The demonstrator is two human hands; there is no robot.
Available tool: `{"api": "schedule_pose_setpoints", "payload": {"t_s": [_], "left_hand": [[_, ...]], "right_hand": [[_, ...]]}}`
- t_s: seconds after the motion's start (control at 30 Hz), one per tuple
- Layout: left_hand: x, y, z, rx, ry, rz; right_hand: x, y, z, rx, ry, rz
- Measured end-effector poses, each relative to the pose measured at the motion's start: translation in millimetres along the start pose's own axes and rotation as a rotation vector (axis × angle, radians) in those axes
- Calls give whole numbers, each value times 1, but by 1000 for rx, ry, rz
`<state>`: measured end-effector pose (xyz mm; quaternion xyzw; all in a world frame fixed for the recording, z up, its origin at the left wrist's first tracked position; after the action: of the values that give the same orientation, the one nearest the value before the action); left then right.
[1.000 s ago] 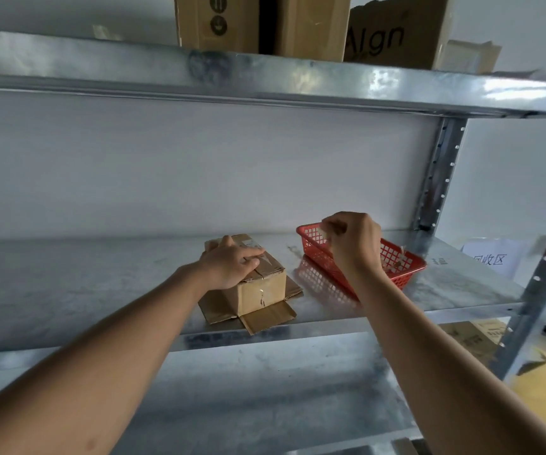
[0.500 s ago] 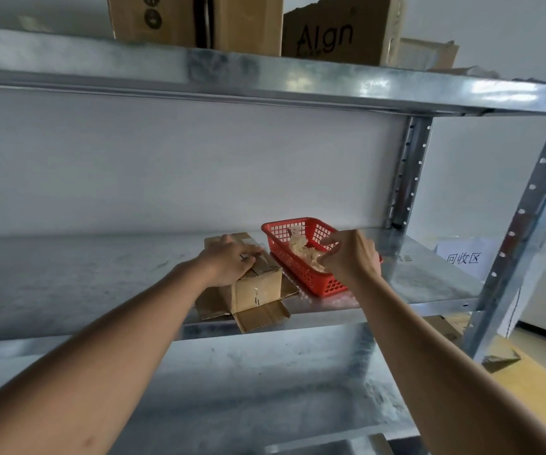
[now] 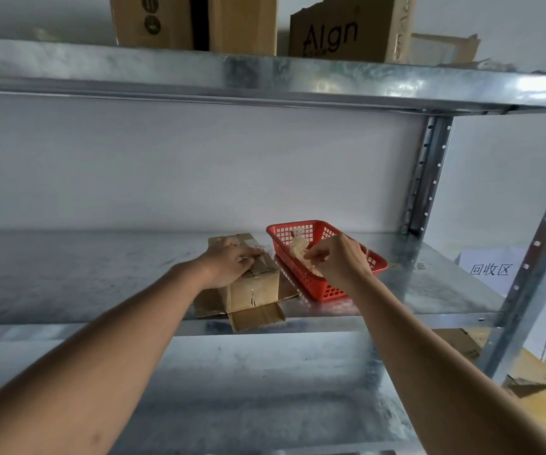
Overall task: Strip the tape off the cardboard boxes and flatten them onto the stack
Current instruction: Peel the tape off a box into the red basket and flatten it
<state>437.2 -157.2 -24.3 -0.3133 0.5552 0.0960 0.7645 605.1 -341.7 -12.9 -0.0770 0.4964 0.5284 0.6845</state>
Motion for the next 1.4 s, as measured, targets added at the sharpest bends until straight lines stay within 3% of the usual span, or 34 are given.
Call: {"api": "schedule_pose_setpoints", "payload": {"t_s": [0.23,0.5,0.7,0.93,1.17,1.3,1.4], "left_hand": [[2,5,3,-27,-3,-32],[2,4,1,-29,-10,-58],[3,4,2,-44,-22,-65],[2,2,-3,-39,10,6],[-5,10,-13,-48,-115,-23],[-12,18,-14,-63,-105,73],[-26,20,-20,-104,-60,329]], "right_hand": [[2,-2,5,10,-38,28],[8,-16,8,78,30,-106],[5,-7,6,52,-115,-59],[8,22,-2,-278,-193,39],[44,55,-10,-463,141,147],[59,53,-7,-430,146,229],[69,55,-10,-363,56,296]]}}
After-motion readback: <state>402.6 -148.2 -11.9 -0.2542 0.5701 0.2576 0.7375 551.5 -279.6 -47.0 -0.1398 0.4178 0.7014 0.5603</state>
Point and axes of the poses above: each hand's wrist, its own z-axis towards the middle knuckle, its own x-axis out of the palm, y = z × x, the point moved 1 cm from there along z, towards the middle knuckle, and after that the axes turned 8 degrees about -y, right-handed, at the moved point
